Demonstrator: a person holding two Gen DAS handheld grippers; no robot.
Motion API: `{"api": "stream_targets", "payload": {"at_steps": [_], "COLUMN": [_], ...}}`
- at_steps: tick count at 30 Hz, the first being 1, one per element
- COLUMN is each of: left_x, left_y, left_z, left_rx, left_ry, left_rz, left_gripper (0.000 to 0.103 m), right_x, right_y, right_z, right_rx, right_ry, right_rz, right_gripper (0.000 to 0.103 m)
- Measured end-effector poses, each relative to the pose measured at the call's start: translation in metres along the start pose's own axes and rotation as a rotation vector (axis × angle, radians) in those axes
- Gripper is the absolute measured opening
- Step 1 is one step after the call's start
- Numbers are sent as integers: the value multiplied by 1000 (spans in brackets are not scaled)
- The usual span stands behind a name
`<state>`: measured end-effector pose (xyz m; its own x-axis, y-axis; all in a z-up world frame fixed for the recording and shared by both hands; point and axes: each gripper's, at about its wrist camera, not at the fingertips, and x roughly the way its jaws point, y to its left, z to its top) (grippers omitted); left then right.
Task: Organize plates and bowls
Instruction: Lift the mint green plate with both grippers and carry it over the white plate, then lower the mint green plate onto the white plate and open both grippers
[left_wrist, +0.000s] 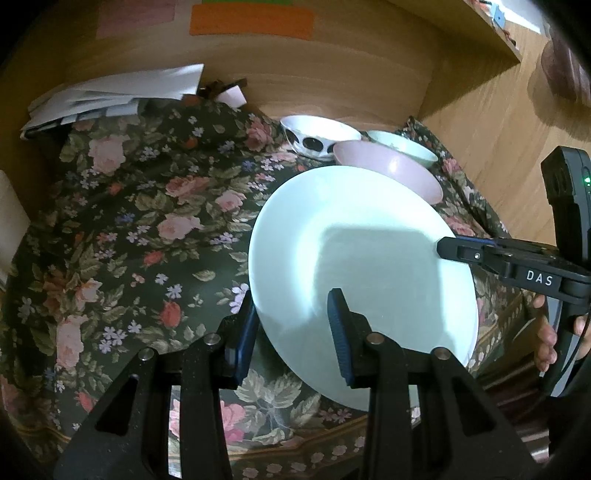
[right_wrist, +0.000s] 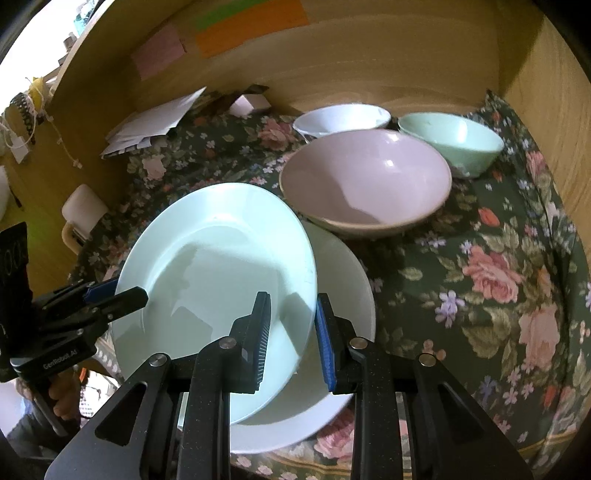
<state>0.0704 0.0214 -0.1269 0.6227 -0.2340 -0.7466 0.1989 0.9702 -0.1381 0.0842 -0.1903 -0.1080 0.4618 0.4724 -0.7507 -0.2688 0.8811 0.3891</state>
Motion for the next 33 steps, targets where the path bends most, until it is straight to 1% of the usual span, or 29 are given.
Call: {"api": "stream_targets", "payload": {"at_steps": [14, 20, 24, 27, 33], "left_x": [19, 31, 34, 36, 37], "left_y": [-6, -9, -10, -9, -12], "left_z": [-2, 0, 2, 3, 4], "left_rx": [-4, 6, 17, 15, 31], "left_ry": [67, 94, 96, 100, 104], "left_rz": [17, 27, 39, 35, 55], "left_gripper": [36, 36, 37, 37, 38], "right_x": [4, 5, 5, 4, 2], "right_y": [-9, -12, -11, -9, -13], "right_z": [-7, -8, -9, -9, -11], "right_rx": [28, 31, 13, 3, 17], "right_ry": [21, 29, 32, 32, 22], "right_rz": [15, 7, -1, -9, 8], "right_gripper": [23, 25, 25, 25, 25]}}
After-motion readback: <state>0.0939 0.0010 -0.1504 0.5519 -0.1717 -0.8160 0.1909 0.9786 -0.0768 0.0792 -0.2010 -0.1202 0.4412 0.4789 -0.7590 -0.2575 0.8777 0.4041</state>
